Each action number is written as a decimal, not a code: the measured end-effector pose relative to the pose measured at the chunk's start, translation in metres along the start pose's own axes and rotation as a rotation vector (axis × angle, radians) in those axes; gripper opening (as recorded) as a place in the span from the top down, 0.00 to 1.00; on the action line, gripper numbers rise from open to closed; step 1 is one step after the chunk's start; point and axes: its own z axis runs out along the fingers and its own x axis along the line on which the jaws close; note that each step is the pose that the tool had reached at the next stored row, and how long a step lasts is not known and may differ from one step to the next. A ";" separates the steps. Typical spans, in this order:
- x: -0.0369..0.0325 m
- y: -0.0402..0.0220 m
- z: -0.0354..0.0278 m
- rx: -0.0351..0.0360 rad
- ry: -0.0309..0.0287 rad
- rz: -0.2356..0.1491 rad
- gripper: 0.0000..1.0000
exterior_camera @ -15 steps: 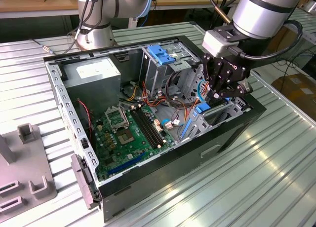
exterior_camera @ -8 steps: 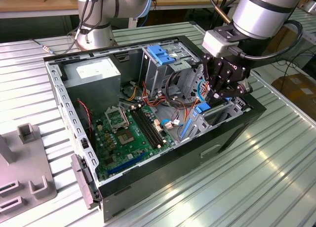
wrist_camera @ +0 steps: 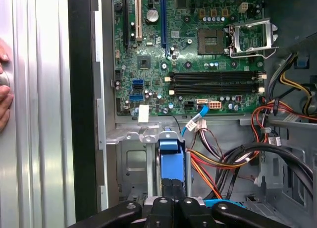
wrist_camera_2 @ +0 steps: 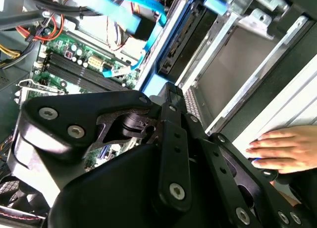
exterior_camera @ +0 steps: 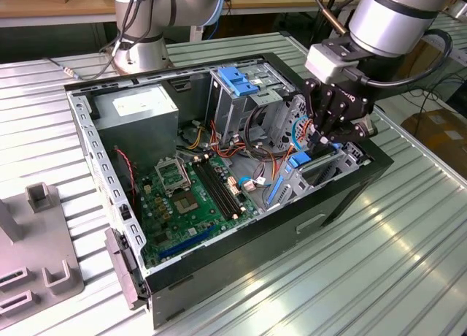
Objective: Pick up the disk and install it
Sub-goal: 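Insert the first disk wire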
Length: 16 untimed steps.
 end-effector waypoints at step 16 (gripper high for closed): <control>-0.0007 -0.0239 -0.0005 -0.0011 0.0069 -0.001 0.88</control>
